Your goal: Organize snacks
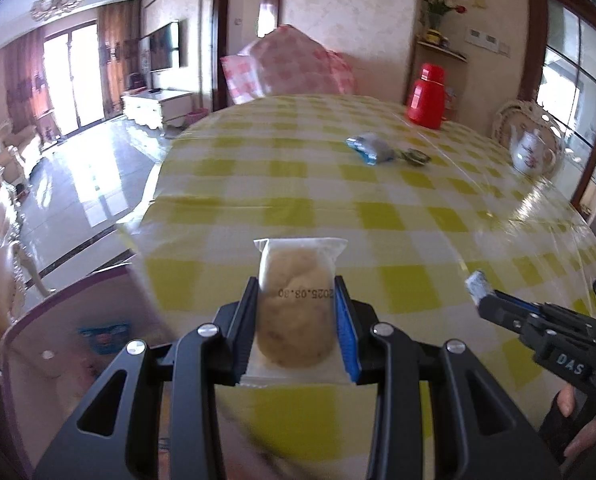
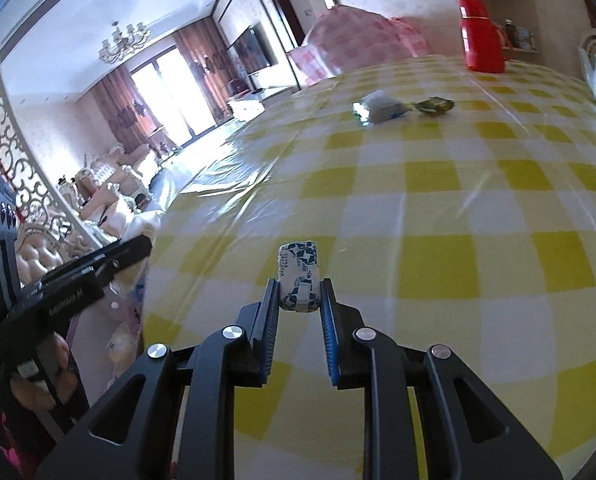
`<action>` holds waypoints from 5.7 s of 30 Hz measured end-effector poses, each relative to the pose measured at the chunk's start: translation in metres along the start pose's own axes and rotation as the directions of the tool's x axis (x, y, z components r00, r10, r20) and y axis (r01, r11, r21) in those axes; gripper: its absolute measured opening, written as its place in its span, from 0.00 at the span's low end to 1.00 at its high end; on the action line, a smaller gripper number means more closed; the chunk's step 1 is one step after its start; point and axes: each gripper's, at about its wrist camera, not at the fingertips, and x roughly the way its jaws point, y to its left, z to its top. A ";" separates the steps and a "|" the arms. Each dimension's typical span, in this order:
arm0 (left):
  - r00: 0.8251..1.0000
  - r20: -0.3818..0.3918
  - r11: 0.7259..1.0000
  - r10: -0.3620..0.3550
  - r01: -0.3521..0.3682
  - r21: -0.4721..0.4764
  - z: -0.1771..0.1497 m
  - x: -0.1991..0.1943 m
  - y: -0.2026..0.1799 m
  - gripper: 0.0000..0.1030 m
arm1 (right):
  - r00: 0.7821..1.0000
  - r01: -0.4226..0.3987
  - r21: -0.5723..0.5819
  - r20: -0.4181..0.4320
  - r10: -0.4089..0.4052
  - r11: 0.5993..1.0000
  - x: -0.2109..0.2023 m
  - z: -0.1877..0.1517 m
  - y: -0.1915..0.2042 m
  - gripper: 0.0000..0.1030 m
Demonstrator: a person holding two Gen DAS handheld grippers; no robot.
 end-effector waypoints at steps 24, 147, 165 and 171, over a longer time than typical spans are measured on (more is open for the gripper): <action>0.952 -0.070 0.946 0.299 -0.305 -0.110 0.000 -0.020 0.140 0.35 | 0.963 -0.240 -0.412 -0.212 0.164 0.879 0.056 -0.050 0.185 0.20; 0.989 -0.122 0.994 -0.081 0.071 -0.081 0.159 0.289 -0.211 0.58 | 0.956 0.253 0.338 0.059 -0.289 0.906 0.027 0.114 -0.221 0.34; 0.980 -0.110 0.986 -0.164 0.162 -0.026 0.099 0.205 -0.216 0.59 | 0.944 0.273 0.373 0.072 -0.321 0.887 -0.011 0.077 -0.198 0.34; 0.981 -0.095 0.985 -0.171 0.170 -0.020 0.088 0.187 -0.212 0.59 | 0.939 0.285 0.369 0.078 -0.336 0.884 -0.021 0.063 -0.187 0.34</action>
